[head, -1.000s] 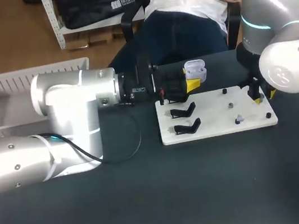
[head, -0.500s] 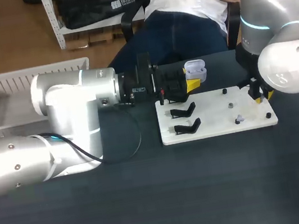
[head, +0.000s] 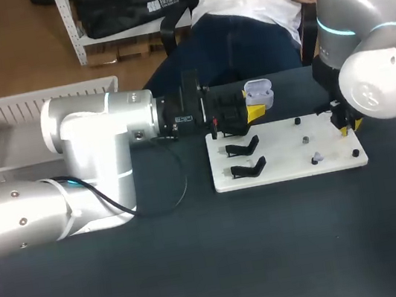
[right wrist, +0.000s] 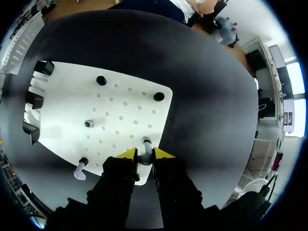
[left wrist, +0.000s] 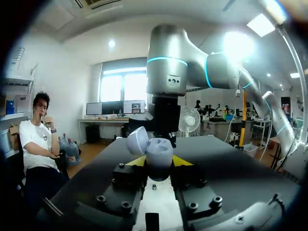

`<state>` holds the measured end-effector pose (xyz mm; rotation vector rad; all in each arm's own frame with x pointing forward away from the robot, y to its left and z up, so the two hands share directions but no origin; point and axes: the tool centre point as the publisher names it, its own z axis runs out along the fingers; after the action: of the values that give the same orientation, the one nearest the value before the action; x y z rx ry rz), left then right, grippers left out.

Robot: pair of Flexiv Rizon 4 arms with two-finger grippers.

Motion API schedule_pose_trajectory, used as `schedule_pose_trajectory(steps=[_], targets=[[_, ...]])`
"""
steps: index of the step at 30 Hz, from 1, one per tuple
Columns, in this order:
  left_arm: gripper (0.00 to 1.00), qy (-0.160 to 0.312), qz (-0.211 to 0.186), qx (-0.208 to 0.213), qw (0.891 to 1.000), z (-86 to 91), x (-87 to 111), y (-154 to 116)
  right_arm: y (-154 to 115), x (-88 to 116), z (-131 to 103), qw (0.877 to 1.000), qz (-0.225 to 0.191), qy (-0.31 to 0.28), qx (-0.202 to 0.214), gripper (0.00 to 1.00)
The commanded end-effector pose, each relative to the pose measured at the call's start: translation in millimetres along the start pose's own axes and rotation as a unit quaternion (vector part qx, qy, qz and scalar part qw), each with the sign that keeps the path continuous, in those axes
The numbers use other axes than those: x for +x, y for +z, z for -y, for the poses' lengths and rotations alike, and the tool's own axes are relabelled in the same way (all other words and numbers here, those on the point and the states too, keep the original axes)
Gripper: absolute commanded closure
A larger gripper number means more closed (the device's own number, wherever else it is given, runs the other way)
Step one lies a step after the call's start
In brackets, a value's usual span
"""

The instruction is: Pick up each earbud case from the left stands, insert the matching earbuds, close the lid, and place the case in the box.

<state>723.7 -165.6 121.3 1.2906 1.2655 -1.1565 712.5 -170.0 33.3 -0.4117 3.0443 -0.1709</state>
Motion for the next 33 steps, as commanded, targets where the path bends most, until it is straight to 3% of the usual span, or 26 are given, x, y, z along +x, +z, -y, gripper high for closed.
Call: schedule_pose_trajectory(steps=[1,18,32,33], targets=[[1.00,0.001,0.002,-0.002,1.000,0.0,1.0,0.6,-34.1,15.9,-3.6,1.000,0.005,0.008,0.009,1.00],[1.00,0.001,0.002,-0.002,1.000,0.0,1.0,0.6,-156.9,57.8,-44.6,0.997,0.009,0.075,0.019,1.00],[1.00,0.001,0.002,-0.002,1.000,0.0,1.0,0.6,-156.9,57.8,-44.6,0.997,0.009,0.075,0.019,1.00],[1.00,0.001,0.002,-0.002,1.000,0.0,1.0,0.6,-161.5,53.8,-44.4,0.990,0.031,0.139,0.011,1.00]])
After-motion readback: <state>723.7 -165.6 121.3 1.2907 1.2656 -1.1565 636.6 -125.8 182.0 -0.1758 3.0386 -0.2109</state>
